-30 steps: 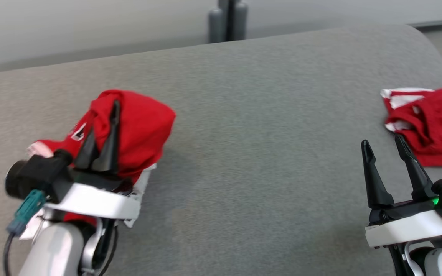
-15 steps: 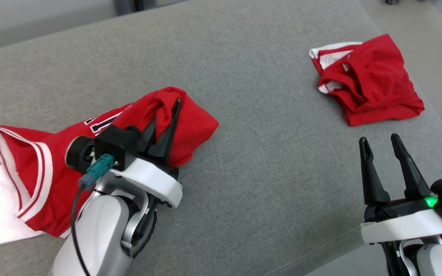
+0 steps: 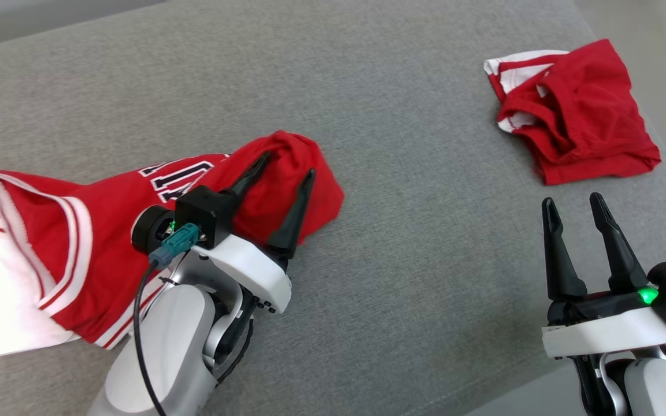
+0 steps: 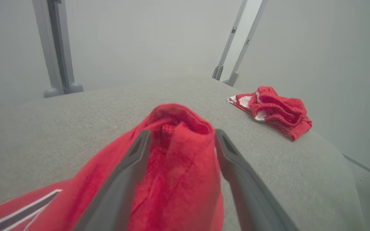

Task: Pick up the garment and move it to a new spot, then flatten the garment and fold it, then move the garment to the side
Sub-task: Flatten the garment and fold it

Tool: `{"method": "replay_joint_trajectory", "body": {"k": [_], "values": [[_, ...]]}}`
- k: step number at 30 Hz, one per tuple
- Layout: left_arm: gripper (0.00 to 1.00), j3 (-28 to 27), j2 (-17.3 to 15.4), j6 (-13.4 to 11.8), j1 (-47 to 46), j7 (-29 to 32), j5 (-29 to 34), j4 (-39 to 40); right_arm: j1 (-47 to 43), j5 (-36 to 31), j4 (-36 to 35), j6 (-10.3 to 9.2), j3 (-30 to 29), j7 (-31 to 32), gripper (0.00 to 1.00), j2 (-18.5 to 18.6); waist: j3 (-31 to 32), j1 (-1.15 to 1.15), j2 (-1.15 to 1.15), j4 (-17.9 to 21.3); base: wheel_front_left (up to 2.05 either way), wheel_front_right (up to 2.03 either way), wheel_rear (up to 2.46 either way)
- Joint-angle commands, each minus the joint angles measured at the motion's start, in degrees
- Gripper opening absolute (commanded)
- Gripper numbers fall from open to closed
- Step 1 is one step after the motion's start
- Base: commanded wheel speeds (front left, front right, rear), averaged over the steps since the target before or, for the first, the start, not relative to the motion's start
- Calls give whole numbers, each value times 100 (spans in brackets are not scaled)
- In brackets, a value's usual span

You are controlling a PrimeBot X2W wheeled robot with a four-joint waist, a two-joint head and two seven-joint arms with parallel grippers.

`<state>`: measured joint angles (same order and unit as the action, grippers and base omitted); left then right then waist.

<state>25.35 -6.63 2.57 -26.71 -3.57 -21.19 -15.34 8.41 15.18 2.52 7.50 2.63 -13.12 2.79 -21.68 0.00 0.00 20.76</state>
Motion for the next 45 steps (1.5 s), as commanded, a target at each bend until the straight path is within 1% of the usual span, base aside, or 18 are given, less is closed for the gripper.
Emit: {"method": "replay_joint_trajectory", "body": {"k": [1,5,13,16,19,24,29,36,45], "values": [[100,-20,8,49,9,-68,-66,54,49,2,7,-2,-23,-7,100,18,101,0,0,-129,0,0,0],[100,-219,-114,-94,166,-322,-116,257,67,-127,-16,-2,-58,48,100,18,242,0,0,-389,0,0,0],[100,-920,-472,-687,556,-759,-132,753,62,-409,-115,-2,-212,197,100,17,521,0,0,-1010,0,0,0],[100,-1147,-593,-857,751,-846,-146,891,34,-498,-140,-2,-263,256,100,20,639,0,0,-1244,0,0,0],[100,-1323,-704,-974,960,-910,-159,1008,4,-562,-167,-2,-286,341,100,18,752,0,0,-1450,0,0,0],[100,-1487,-833,-1098,1397,-951,-208,1280,-77,-691,-191,-2,-358,451,100,19,999,0,0,-1699,0,0,0],[100,-1541,-909,-1216,1882,-888,-230,1551,-235,-776,-165,-2,-394,556,100,20,1283,0,0,-1817,0,0,0],[100,-1494,-1015,-1359,2459,-700,-180,1954,-504,-860,-155,-2,-397,714,100,20,1651,0,0,-1829,0,0,0],[100,-1392,-1063,-1431,2889,-464,-226,2201,-829,-906,-336,-2,-420,857,100,20,1903,0,0,-1806,0,0,0]]}}
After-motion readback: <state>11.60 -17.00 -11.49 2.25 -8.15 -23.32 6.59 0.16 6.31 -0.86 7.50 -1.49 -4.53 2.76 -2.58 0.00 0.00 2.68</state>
